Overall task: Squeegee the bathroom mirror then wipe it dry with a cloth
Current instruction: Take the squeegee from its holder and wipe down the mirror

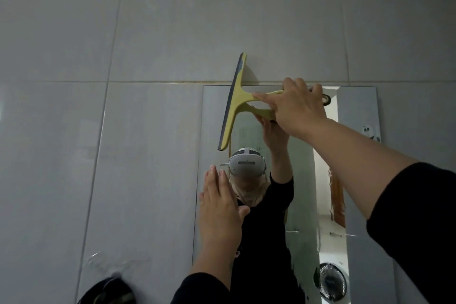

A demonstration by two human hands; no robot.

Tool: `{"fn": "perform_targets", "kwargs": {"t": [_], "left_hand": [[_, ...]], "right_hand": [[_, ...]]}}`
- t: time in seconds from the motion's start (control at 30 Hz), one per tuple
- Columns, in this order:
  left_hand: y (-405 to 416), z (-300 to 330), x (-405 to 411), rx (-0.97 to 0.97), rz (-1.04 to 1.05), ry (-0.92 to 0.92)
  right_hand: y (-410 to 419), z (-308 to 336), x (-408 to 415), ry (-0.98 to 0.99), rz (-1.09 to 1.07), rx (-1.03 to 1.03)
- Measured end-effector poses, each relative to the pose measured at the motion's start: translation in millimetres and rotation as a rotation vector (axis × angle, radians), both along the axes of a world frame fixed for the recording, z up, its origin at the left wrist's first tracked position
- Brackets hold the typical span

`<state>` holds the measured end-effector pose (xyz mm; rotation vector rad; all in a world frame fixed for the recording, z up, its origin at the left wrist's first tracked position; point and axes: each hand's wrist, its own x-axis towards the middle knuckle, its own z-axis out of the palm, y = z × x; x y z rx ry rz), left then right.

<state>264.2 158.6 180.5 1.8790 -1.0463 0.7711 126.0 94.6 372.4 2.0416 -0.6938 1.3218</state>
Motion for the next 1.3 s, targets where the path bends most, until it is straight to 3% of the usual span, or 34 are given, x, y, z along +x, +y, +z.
{"fn": "perform_targets", "kwargs": {"t": [0.67, 0.97, 1.3], "left_hand": [[-5.2, -0.8, -3.0, -0.007, 0.004, -0.005], [-5.0, -1.1, -4.6, -0.002, 0.002, 0.014], [-5.6, -1.9, -1.1, -0.013, 0.003, 0.008]], "right_hand": [[-70.9, -28.3, -118.9, -0.223, -0.213, 0.283], [-86.1, -59.1, -127.4, -0.372, -0.047, 0.412], [-50.5, -107.3, -71.0, -0.577, 0.232, 0.667]]}}
